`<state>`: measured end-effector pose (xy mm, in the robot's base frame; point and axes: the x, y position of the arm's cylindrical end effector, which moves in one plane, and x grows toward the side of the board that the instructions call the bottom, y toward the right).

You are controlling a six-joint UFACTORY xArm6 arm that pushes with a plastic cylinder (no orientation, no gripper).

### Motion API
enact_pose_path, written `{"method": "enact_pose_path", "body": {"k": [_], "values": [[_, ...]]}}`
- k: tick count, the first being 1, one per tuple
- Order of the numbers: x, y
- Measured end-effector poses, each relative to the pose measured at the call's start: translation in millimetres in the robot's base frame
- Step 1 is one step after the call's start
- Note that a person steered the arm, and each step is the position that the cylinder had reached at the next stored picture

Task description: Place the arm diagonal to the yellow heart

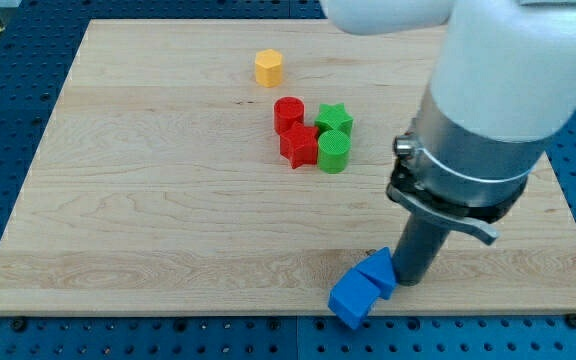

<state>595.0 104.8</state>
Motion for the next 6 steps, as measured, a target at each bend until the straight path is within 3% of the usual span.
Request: {"method": "enact_pose_path", "body": {"k": [1, 4, 6], "values": [[-4, 1], [-30, 96], [-30, 96]]}}
